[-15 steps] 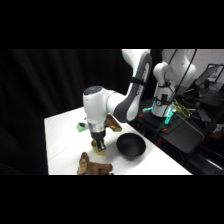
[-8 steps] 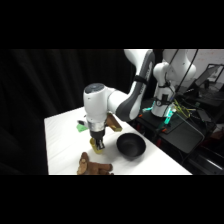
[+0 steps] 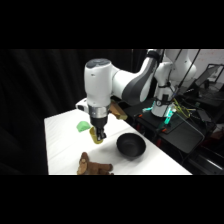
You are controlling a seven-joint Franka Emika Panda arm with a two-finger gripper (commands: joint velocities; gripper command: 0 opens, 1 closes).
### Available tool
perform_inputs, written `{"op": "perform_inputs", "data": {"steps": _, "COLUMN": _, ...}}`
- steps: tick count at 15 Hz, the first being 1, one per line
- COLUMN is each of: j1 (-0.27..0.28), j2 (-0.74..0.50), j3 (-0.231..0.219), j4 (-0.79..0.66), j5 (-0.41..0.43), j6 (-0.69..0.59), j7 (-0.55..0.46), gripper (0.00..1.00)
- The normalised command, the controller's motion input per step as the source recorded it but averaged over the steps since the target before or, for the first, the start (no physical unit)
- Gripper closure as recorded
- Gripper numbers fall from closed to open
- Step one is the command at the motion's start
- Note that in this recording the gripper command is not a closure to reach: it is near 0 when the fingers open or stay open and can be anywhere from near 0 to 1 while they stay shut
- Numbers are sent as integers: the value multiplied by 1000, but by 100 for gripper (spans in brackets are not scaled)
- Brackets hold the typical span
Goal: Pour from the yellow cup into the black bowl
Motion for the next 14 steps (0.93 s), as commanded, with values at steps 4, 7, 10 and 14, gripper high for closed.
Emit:
{"op": "perform_inputs", "data": {"steps": 4, "j1": -108, "j2": -440, "j3": 186, "j4": -400, "j5": 12, "j6": -66, "j7": -55, "gripper": 18}}
{"op": "perform_inputs", "data": {"steps": 7, "j1": -97, "j2": -577, "j3": 265, "j4": -592, "j5": 172, "j6": 14, "j7": -183, "gripper": 18}}
{"op": "perform_inputs", "data": {"steps": 10, "j1": -104, "j2": -640, "j3": 296, "j4": -591, "j5": 381, "j6": 30, "j7": -429, "gripper": 18}}
{"op": "perform_inputs", "data": {"steps": 14, "j1": -121, "j2": -525, "j3": 251, "j4": -333, "j5": 852, "j6": -128, "j7": -926, "gripper": 18}}
